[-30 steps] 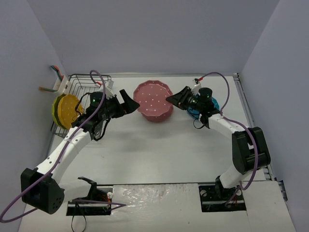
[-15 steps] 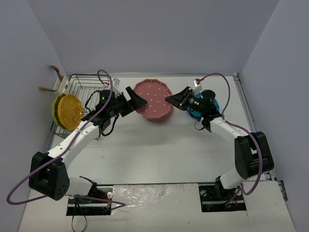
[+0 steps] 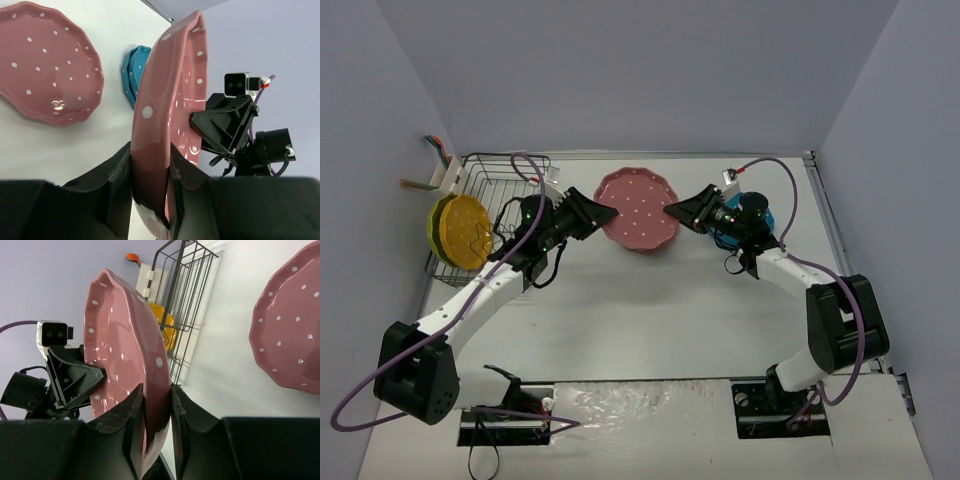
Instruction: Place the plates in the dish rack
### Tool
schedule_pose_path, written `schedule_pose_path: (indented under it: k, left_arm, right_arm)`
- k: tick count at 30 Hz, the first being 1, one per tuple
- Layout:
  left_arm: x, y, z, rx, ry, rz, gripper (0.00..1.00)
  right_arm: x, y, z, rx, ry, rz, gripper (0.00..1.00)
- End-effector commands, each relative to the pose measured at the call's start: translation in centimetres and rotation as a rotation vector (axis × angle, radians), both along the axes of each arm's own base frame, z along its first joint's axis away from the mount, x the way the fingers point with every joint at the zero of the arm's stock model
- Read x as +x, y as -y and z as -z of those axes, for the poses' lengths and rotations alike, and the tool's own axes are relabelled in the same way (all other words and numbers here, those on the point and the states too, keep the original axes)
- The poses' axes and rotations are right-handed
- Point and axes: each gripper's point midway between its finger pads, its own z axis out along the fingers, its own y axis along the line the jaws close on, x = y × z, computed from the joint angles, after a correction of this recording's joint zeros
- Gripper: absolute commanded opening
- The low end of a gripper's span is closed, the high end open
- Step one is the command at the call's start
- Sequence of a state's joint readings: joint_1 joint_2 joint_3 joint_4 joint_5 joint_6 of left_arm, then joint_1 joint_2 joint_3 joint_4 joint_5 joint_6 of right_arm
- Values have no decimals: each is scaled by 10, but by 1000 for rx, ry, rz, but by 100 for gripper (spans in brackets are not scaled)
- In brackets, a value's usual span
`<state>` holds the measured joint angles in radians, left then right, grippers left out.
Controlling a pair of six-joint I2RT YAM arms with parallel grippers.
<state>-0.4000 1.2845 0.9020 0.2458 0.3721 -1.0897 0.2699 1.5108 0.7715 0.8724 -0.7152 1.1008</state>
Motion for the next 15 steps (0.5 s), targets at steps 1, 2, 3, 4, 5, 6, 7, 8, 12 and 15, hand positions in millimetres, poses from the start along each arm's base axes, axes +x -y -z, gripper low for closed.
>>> schedule_pose_path:
  k: [1,2,3,4,5,6,7,8,12,15]
  left_arm:
    - [-2,-1,-58,-55,173,-4,0]
    - [-3,-3,-60,-33,185,-6,0]
    - [-4,-5,-62,-11,195,-8,0]
    - [-4,-7,-64,10,203,-12,0]
    - [-5,-10,-66,35,219,-14,0]
    - [-7,-13,-69,60,238,-18,0]
    - [-9,-16,-72,80,245,-26,0]
    - [-10,-18,-70,110,250,-24,0]
    - [-15,-33,-89,209,336,-46,0]
    - [-22,-54,-100,333,379,-79,0]
  right_arm:
    - [-13,-3,-93,120,305,-39,0]
    - [-13,-2,-90,111,306,-37,13]
    - [-13,-2,-88,102,308,-35,24]
    - [-13,-2,-87,96,310,-33,34]
    - [-13,-1,-84,85,311,-31,46]
    - [-12,-1,-82,69,311,-30,58]
    - [-12,-1,-80,54,313,-29,66]
    - [-12,0,-77,30,316,-26,75]
    - [-9,6,-66,-91,302,-6,98]
    - [-4,16,-62,-202,324,30,100]
